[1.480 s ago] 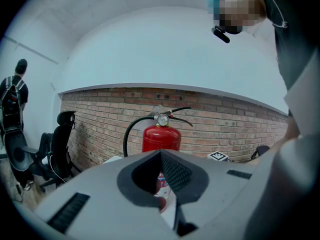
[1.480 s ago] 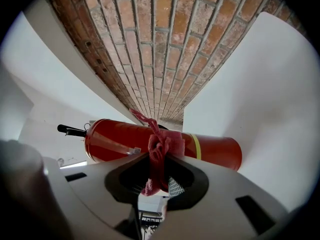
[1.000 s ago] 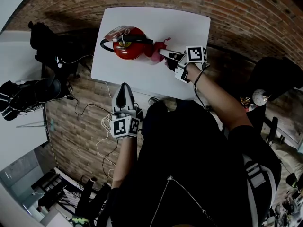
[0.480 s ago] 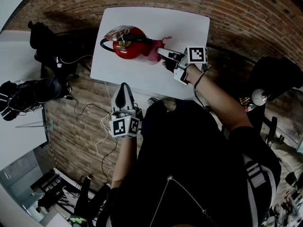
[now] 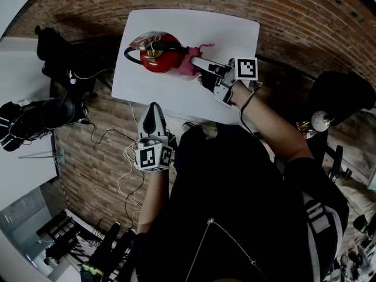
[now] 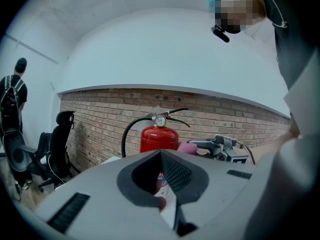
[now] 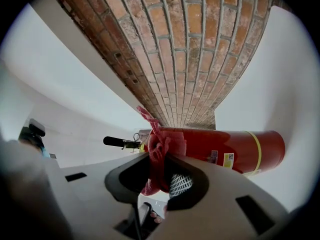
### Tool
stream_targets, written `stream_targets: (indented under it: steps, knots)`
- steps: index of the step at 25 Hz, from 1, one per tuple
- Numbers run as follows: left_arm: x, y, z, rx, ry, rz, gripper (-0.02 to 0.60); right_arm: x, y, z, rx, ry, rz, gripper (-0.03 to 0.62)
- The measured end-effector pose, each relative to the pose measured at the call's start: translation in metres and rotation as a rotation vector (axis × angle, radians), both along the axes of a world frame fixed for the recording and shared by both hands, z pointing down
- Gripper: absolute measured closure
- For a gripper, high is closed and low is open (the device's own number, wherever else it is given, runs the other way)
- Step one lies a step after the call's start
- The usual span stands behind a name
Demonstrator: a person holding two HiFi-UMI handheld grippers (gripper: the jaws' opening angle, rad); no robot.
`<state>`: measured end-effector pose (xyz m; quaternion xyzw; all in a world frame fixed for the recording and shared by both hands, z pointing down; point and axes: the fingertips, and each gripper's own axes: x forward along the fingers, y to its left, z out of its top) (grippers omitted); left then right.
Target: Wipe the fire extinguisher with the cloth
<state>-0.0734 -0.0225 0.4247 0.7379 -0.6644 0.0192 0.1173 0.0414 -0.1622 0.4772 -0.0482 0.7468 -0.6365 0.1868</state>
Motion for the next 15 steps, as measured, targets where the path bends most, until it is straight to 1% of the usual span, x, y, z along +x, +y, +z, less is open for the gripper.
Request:
stream_targets:
  steps: [4,15]
  knots:
    - [0.000,0.001,0.001,-0.004,-0.010,0.001,0.574,0.001,0.000,-0.013,0.006,-0.045,0.006,0.500]
    - [0.000,-0.001,0.000,0.003,-0.009,0.031,0.574,0.004,0.001,-0.036,-0.041,-0.182,0.045,0.500]
